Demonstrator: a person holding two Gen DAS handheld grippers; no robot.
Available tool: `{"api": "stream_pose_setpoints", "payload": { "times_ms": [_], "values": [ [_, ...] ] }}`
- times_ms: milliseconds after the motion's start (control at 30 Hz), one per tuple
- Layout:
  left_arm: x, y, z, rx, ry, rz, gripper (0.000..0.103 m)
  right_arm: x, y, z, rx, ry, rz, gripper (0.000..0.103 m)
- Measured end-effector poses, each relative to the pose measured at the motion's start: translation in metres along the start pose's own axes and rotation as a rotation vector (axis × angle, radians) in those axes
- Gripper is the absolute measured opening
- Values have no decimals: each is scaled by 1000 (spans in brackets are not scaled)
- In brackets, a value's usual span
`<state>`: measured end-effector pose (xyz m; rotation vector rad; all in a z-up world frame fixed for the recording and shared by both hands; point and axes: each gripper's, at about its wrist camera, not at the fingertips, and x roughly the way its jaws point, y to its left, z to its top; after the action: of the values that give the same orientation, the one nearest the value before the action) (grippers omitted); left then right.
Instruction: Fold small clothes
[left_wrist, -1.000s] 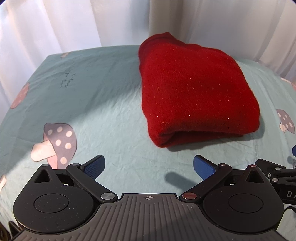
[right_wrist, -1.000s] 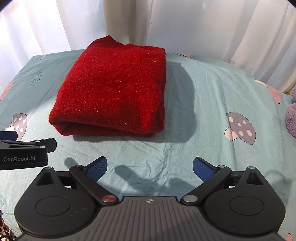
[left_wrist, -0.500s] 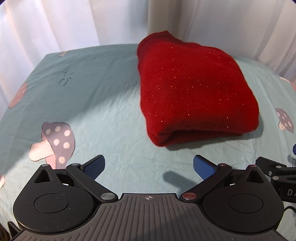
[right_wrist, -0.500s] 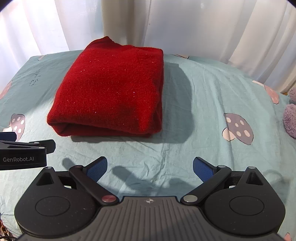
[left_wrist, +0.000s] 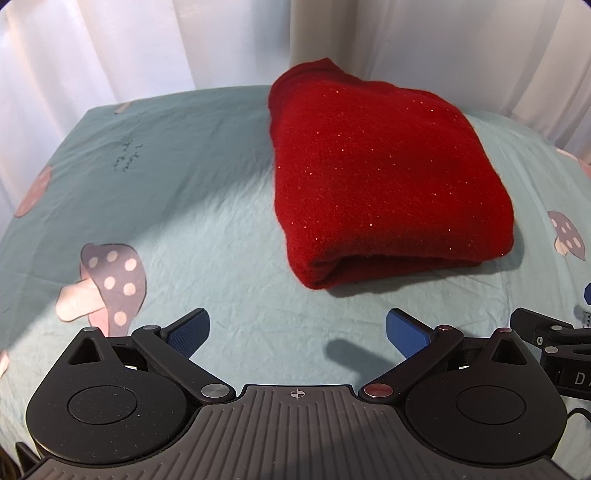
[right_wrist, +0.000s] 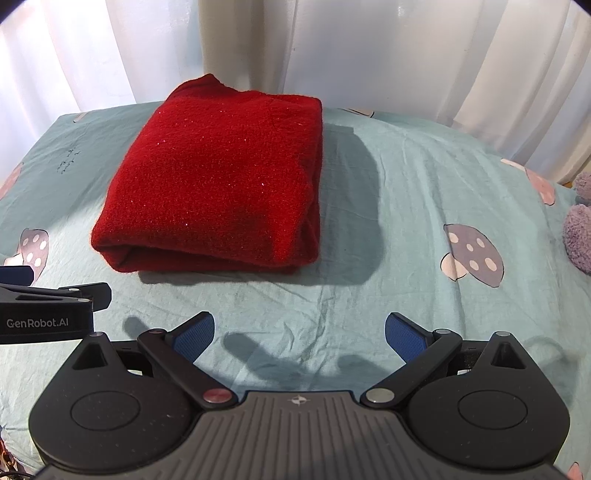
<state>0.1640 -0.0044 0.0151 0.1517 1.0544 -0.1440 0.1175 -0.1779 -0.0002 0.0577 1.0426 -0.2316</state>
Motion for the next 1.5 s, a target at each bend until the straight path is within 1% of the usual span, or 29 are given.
{"api": "stream_pose_setpoints", "payload": {
  "times_ms": [500,700,867,1000,1333,1500],
  "values": [
    [0,-4,1,5,-2,12,103,-1,-1,0,7,-6,-3,99],
    [2,-5,2,0,10,3,103,-1,-2,0,6,-7,-3,99],
    [2,-5,2,-4,11,10,103,-2,-2,0,1,-7,-2,99],
    [1,-4,3,-9,10,0,103,-3,0,0,-1,-11,-10,99],
    [2,-5,2,-1,11,2,103,-4,1,0,-3,-15,-16,99],
    [1,-5,3,-5,9,-20,103,-3,1,0,-7,-14,-19,99]
  ]
}}
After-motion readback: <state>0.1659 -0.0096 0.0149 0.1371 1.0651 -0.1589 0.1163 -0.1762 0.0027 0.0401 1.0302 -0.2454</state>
